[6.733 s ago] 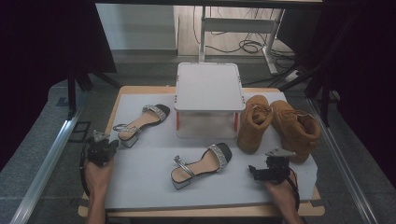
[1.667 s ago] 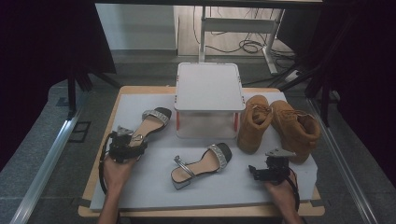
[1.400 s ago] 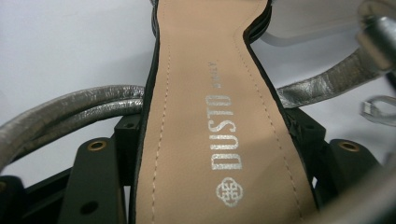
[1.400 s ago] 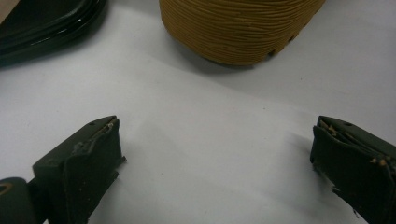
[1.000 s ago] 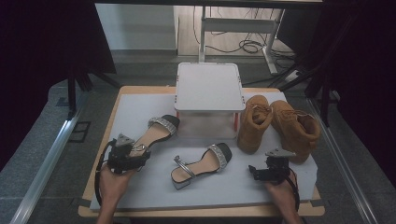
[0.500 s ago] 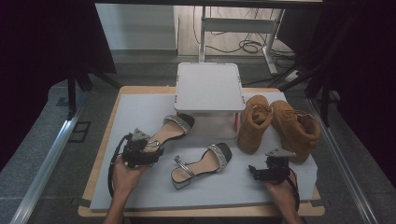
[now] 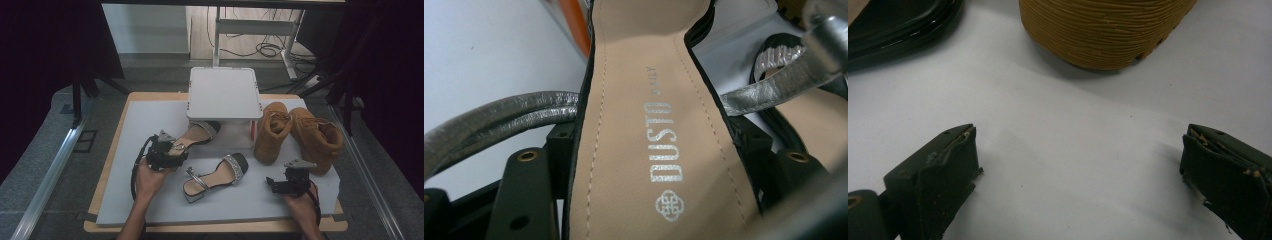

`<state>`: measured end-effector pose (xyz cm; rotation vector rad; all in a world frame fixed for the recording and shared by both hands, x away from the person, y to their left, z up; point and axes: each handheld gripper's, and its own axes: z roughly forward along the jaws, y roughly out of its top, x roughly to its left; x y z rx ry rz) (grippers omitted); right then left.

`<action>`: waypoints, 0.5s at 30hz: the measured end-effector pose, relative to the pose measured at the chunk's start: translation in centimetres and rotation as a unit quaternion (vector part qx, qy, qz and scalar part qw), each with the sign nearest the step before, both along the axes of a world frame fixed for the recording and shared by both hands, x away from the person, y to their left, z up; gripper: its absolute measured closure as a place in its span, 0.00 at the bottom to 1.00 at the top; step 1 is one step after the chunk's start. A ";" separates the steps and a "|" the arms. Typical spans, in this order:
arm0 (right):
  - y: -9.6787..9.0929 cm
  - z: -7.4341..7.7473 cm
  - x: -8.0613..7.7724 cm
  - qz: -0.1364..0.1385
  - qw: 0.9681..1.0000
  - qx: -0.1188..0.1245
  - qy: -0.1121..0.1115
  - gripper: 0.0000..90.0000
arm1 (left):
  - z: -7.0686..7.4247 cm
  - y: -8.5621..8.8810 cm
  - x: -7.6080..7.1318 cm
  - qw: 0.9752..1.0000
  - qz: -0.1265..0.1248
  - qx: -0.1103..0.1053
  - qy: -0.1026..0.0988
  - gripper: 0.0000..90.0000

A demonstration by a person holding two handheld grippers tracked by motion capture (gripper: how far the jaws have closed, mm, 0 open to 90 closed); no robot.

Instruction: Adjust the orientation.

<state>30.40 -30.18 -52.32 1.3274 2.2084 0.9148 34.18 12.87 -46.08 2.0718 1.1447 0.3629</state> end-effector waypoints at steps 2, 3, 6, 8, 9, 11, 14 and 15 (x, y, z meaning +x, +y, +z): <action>0.0 0.0 0.0 0.000 1.000 0.000 0.000 0.02 | -0.1 -0.4 0.5 1.000 -0.002 0.000 -0.001 0.43; 0.0 0.0 0.0 0.000 1.000 0.000 0.000 0.02 | -0.2 -0.6 0.7 1.000 -0.003 0.000 -0.001 0.43; 0.0 0.0 0.0 0.000 1.000 0.000 0.000 0.02 | -0.4 -1.3 1.3 1.000 -0.005 0.002 -0.002 0.43; 0.0 0.0 0.0 0.000 1.000 0.000 0.000 0.02 | -0.5 -1.8 1.7 1.000 -0.005 0.003 -0.004 0.43; 0.0 0.0 0.0 0.000 1.000 0.000 0.000 0.02 | -0.6 -1.9 1.9 1.000 -0.005 0.003 -0.003 0.43; 0.0 0.0 0.0 0.000 1.000 0.000 0.000 0.02 | -0.8 -2.3 2.3 1.000 -0.002 0.000 -0.005 0.43; 0.0 0.0 0.0 0.000 1.000 0.000 0.000 0.02 | -1.0 -2.8 2.9 1.000 0.004 -0.004 -0.004 0.43; 0.0 0.0 0.0 0.000 1.000 0.000 0.000 0.02 | -1.1 -3.0 3.0 1.000 0.009 -0.004 -0.005 0.43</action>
